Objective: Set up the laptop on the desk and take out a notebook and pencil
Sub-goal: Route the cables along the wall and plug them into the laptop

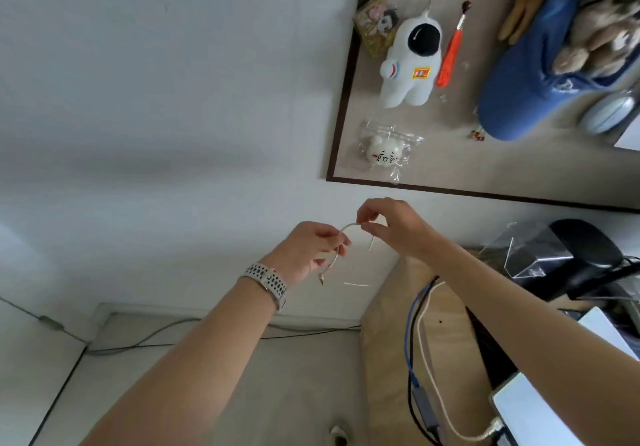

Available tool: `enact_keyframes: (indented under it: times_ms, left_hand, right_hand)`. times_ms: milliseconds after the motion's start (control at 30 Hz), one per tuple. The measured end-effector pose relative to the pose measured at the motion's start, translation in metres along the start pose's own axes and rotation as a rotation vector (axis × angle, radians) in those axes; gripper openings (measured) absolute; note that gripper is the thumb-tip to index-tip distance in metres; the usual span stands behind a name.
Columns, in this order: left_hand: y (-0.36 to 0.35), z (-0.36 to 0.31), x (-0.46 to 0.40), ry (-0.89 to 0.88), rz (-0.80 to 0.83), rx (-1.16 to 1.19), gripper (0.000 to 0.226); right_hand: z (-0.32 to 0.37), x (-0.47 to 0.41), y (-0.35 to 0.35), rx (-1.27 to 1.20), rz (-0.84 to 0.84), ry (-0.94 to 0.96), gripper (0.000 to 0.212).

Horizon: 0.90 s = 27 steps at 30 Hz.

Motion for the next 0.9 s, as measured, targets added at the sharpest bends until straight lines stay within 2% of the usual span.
enact_keyframes:
  times_ms: [200,300,400,500,667,900]
  left_hand:
    - [-0.037,-0.019,0.018,0.135,0.051,0.601,0.028]
    - [-0.064,-0.026,0.023,0.152,0.009,0.762,0.023]
    - [-0.087,-0.031,0.028,0.143,0.031,0.799,0.017]
    - [-0.107,-0.029,0.035,0.151,0.058,0.773,0.021]
    - [-0.15,-0.023,0.048,0.169,-0.09,0.741,0.033]
    - [-0.244,-0.004,0.094,0.224,-0.163,0.783,0.033]
  right_hand:
    - [0.029,0.04,0.032,0.07,-0.165,0.202,0.04]
    - [0.045,0.07,0.041,0.064,-0.156,0.325,0.034]
    - [0.052,0.095,0.044,0.048,-0.137,0.415,0.023]
    - [0.045,0.113,0.047,0.055,-0.167,0.44,0.019]
    - [0.025,0.15,0.058,-0.023,-0.221,0.38,0.029]
    - [-0.003,0.229,0.072,0.019,-0.258,0.401,0.013]
Point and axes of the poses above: each hand's wrist, its own x-axis away from the middle knuckle, its own y-axis out of the back of the hand, z = x × y, the point moved 2 cm from there along -x, towards the middle knuckle, and after that the axes turned 1 degree about -z, right-handed, at the moved point
